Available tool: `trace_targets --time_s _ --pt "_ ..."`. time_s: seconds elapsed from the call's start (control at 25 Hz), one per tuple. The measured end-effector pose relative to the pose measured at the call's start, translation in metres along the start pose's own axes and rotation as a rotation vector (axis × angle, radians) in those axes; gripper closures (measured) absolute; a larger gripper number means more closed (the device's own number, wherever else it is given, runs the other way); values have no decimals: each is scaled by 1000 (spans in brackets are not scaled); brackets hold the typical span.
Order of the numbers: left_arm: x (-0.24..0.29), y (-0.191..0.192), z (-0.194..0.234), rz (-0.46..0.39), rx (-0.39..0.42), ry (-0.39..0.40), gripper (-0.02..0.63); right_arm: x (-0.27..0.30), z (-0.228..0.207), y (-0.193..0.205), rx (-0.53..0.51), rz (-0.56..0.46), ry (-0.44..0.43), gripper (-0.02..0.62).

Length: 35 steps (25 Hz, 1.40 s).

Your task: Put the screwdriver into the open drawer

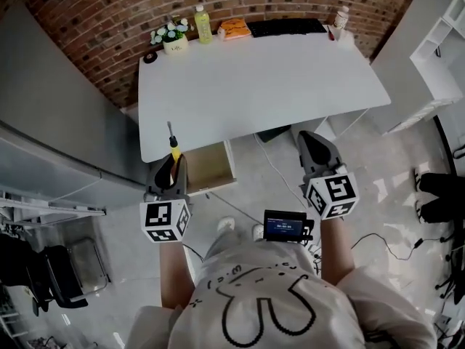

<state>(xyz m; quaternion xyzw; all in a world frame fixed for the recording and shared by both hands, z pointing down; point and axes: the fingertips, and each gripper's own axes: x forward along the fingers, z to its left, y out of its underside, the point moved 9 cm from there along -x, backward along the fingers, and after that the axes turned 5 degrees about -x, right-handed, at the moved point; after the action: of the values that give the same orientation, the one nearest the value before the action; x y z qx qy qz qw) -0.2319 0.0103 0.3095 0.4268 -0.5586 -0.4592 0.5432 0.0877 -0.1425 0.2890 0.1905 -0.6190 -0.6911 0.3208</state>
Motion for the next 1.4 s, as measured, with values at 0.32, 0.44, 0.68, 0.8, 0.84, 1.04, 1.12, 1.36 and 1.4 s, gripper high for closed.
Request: trace_targets --time_s 0.32,0.44,0.68,0.8,0.84,1.04,1.12,1.36,1.4 --pt "47 10 41 47 -11 108 532 15 21 9 42 62 104 575" --pt "64 11 47 56 -9 155 532 12 22 11 55 78 165 575" --pt "78 24 42 101 -36 222 532 -2 26 18 84 130 224 575" --pt "79 38 35 133 -66 253 532 -5 29 27 93 162 225 575" --pt "79 43 36 142 -75 255 532 -4 31 30 94 171 219 575" --pt "78 72 33 200 -114 251 532 -7 37 51 110 228 199 575" --pt "77 85 31 231 -114 259 532 -11 38 62 122 251 200 575" --pt "76 121 34 318 -114 272 532 -16 49 98 178 312 206 575" --pt "74 127 34 335 -115 273 532 -18 51 105 188 325 207 575"
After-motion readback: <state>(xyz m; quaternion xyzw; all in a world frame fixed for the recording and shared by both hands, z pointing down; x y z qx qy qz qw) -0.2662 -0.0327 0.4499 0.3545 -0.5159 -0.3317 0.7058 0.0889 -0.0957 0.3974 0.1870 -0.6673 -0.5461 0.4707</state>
